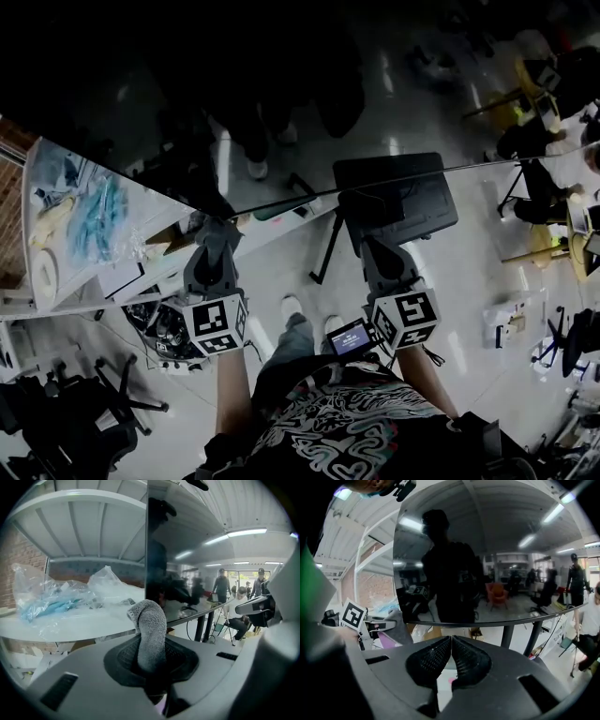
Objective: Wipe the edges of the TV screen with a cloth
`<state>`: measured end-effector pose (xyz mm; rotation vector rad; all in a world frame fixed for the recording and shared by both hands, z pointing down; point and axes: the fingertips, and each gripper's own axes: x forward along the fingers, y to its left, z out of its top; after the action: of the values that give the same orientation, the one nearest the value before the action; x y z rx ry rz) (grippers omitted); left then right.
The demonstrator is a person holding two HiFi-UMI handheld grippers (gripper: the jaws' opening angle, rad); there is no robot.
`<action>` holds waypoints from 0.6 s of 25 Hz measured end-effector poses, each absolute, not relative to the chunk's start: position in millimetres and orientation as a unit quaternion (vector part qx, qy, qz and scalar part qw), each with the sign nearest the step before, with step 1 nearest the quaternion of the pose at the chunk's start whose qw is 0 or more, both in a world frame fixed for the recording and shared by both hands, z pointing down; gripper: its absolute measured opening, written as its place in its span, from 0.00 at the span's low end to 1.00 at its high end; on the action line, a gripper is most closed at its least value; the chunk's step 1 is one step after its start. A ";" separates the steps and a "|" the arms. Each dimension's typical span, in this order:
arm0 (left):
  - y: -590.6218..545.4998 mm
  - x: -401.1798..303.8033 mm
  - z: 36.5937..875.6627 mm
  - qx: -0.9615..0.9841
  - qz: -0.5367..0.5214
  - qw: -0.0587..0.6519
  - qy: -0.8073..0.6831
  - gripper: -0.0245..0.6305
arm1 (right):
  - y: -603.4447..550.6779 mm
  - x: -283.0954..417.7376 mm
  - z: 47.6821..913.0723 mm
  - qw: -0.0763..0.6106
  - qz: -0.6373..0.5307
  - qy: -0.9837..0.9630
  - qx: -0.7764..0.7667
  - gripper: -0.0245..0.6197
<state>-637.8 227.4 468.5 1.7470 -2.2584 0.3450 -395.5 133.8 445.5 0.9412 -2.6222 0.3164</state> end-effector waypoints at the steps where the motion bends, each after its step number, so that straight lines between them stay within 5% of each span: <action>1: 224.8 -636.6 468.8 0.605 0.120 0.132 -0.776 0.14 | 132.9 -395.7 445.3 0.168 0.111 -0.921 0.333 0.08; 15: 202.6 -620.8 463.6 0.643 0.117 0.118 -0.748 0.14 | 132.1 -393.8 449.2 0.175 0.115 -0.915 0.345 0.08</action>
<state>-620.8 202.6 463.6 1.8796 -2.1870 0.3429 -393.8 132.1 449.2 0.9787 -2.5916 0.3244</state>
